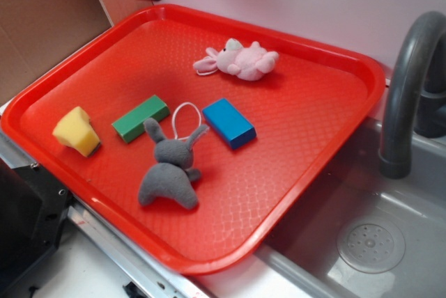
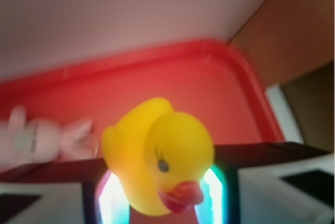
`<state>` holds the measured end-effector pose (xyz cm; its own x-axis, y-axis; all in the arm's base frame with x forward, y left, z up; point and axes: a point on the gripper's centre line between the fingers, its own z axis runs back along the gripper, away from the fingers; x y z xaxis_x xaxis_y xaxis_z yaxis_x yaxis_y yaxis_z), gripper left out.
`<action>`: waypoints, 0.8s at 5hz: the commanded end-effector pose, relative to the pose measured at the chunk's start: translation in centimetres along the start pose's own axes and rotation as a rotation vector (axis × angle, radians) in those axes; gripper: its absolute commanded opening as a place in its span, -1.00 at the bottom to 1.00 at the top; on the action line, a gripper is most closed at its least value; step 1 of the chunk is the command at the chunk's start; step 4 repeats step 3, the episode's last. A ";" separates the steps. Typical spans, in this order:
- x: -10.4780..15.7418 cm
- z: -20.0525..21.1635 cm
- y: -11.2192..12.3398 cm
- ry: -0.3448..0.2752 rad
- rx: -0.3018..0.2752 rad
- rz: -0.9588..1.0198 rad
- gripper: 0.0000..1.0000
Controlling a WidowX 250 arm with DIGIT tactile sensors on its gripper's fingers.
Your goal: Grab the yellow duck.
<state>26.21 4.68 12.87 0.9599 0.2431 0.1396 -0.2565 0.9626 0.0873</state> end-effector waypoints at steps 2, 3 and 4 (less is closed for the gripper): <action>-4.0 8.6 -4.3 0.114 -0.129 -0.433 -1.00; -4.2 9.5 -4.3 0.126 -0.111 -0.473 -1.00; -4.2 9.5 -4.3 0.126 -0.111 -0.473 -1.00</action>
